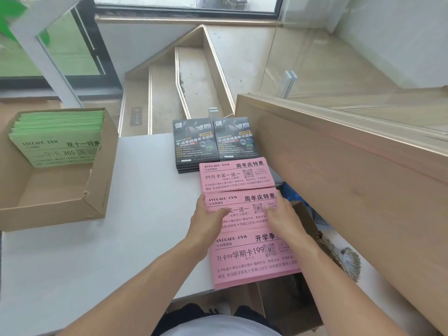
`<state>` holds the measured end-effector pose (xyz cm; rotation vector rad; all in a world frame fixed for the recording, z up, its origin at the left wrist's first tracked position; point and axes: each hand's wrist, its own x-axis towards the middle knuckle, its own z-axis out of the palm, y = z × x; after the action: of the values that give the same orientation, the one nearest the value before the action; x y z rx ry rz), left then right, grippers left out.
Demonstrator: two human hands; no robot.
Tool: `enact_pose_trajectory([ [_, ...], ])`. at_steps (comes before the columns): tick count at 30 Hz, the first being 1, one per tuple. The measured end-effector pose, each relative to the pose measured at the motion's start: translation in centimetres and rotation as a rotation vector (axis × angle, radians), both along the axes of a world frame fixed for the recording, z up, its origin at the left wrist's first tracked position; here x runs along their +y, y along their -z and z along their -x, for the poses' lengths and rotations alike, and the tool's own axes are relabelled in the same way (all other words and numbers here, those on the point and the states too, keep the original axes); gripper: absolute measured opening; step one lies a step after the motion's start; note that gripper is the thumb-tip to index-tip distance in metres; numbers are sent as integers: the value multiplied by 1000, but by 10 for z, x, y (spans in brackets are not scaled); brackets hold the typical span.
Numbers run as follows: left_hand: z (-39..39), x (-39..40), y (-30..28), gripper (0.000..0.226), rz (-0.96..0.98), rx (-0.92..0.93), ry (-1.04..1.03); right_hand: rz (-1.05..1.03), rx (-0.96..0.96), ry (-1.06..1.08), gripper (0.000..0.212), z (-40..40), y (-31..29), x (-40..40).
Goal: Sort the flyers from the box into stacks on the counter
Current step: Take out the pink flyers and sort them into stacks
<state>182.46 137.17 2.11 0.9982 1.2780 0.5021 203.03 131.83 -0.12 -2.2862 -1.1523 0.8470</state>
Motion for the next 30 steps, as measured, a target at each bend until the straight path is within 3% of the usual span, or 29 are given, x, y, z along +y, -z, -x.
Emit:
enact_pose_trajectory([
  [8,4,0,-3,70,-1,-21,11,-8,1,-11,27,-3,-4,1],
  [11,7,-2,-3,65,-43,-6,30,-45,3,-40,35,-4,-7,-5],
  [14,12,-17,1,85,-125,79,121,-13,-115,-51,61,6,-13,-28],
  [17,16,-40,12,135,-334,298,324,78,-252,-127,95,26,-23,-68],
  [20,20,-61,17,150,-543,381,551,242,-251,-279,127,35,-28,-100],
  [22,21,-68,20,152,-588,454,687,341,-288,-290,121,34,-28,-110],
  [25,17,-71,19,150,-577,568,799,313,-282,-194,88,29,-25,-113],
  [30,14,-73,26,142,-580,636,811,214,-236,-195,60,20,-21,-111],
])
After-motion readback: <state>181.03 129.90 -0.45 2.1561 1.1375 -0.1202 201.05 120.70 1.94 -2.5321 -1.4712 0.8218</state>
